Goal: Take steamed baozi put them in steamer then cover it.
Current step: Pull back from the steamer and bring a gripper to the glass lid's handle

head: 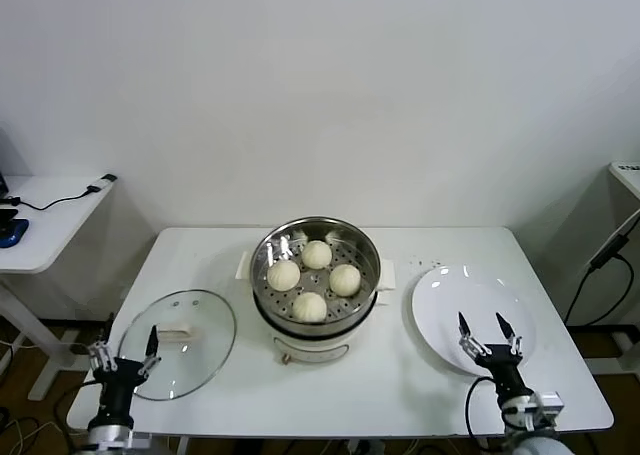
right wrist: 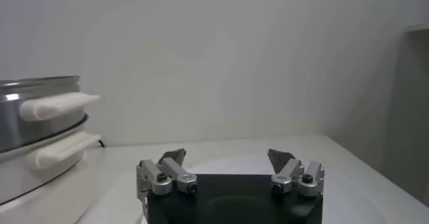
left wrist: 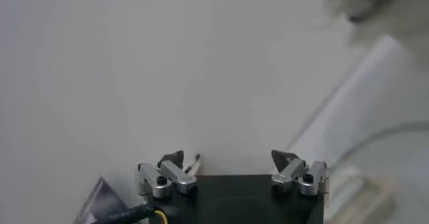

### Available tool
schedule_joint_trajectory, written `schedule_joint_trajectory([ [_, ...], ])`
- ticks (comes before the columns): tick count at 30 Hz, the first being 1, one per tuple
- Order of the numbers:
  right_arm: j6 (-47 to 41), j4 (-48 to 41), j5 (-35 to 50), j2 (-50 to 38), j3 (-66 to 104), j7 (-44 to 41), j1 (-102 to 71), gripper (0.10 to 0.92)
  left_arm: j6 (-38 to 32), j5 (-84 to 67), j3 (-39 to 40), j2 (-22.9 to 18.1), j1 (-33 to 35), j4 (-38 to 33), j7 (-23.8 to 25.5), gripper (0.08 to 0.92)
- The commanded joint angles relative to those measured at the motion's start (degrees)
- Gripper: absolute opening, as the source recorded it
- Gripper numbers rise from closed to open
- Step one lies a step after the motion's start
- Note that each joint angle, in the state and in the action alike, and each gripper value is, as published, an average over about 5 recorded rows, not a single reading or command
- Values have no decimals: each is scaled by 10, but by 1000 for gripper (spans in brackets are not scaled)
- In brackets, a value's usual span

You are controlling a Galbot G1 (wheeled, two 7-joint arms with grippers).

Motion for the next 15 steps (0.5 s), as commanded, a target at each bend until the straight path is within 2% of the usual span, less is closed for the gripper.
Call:
schedule_joint_trajectory([
  [1,16,19,-13,34,28,2,-37,823,13,259,9,33,-45,152,-55,823],
  [15,15,32,-7,37,38,3,-45,823,54,297,29,3,-117,182,-51,823],
])
